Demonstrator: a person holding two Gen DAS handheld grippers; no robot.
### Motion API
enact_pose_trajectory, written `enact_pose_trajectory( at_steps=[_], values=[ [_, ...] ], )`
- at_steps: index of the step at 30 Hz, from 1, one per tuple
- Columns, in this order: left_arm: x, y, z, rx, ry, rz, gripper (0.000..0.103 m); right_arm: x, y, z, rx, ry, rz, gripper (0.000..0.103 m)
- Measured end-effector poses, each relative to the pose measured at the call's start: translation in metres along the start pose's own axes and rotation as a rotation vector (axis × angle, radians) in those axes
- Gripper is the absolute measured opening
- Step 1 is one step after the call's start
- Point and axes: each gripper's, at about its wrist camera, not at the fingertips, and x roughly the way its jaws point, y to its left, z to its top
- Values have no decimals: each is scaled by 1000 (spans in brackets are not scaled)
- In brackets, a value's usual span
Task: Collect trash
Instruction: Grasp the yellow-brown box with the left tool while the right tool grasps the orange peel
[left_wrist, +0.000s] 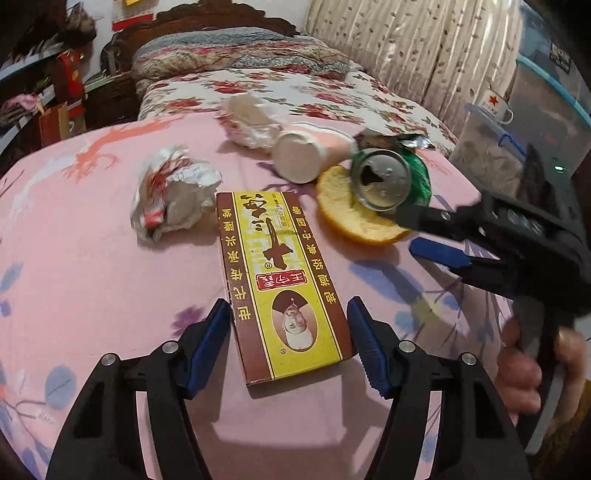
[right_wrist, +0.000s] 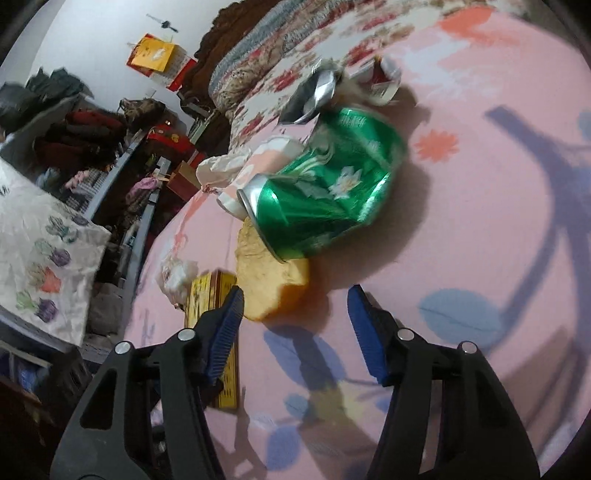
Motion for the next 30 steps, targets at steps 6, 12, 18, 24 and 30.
enact_pose_trajectory(
  at_steps=[6,12,18,24,30],
  values=[
    [-17,22,-18,-31,-25,-8,62,15,11,-9,-40,13,-33,25],
    [-19,23,-21,-31,-24,-1,62,-3,16,-42,-163,26,-60,19],
    [-22,10,-27,13,-19,-16,62,-54,5,-80,-328,-31,-176,15],
    [-22,-23,-36,95,4,-92,62,-103,-22,-97,-318,-109,-261,15],
    [-17,-61,-39,188,36,-144,62,-128,-62,-89,-105,-163,-71,81]
  ],
)
